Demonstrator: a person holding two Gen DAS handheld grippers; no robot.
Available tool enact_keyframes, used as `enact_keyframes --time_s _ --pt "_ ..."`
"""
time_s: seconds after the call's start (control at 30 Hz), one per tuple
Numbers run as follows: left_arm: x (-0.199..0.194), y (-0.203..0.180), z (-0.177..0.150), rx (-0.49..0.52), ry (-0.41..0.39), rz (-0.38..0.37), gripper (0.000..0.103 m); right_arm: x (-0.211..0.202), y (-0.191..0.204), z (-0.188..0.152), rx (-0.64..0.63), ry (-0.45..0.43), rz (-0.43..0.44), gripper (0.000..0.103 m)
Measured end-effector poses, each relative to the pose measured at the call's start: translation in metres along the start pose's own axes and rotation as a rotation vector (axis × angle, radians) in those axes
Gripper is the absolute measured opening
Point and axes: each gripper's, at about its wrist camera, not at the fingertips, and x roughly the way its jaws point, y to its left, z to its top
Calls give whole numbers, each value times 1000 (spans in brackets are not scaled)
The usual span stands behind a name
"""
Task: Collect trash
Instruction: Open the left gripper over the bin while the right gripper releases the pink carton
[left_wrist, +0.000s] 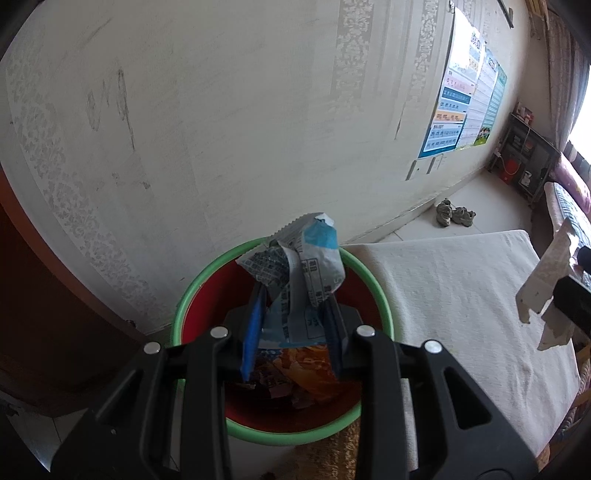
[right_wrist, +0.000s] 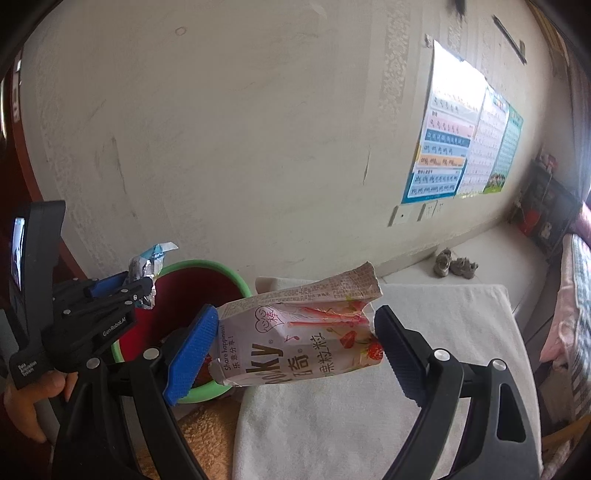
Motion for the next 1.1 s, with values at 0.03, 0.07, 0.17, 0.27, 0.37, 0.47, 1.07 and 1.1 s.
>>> enact_keyframes --time_s 0.03,0.07,0.17,0.27,0.37,0.47,1.07,1.1 --pt "1 2 0 0 1 2 29 1 2 0 -6 2 4 84" --pt "2 4 0 -1 3 4 29 3 4 0 -8 5 9 84" --pt "6 8 0 -5 10 11 29 8 9 1 1 18 33 84" --pt "12 14 -1 -10 23 17 29 13 11 3 7 28 46 84" --pt "18 20 -3 -20 40 21 29 17 17 5 -12 30 44 84" --pt "26 26 -5 -29 54 26 29 20 22 5 -21 36 48 84" --pt "76 44 -8 -70 158 43 50 63 42 24 23 59 312 87" --pt "76 45 -8 -76 155 47 56 66 43 24 24 64 315 89"
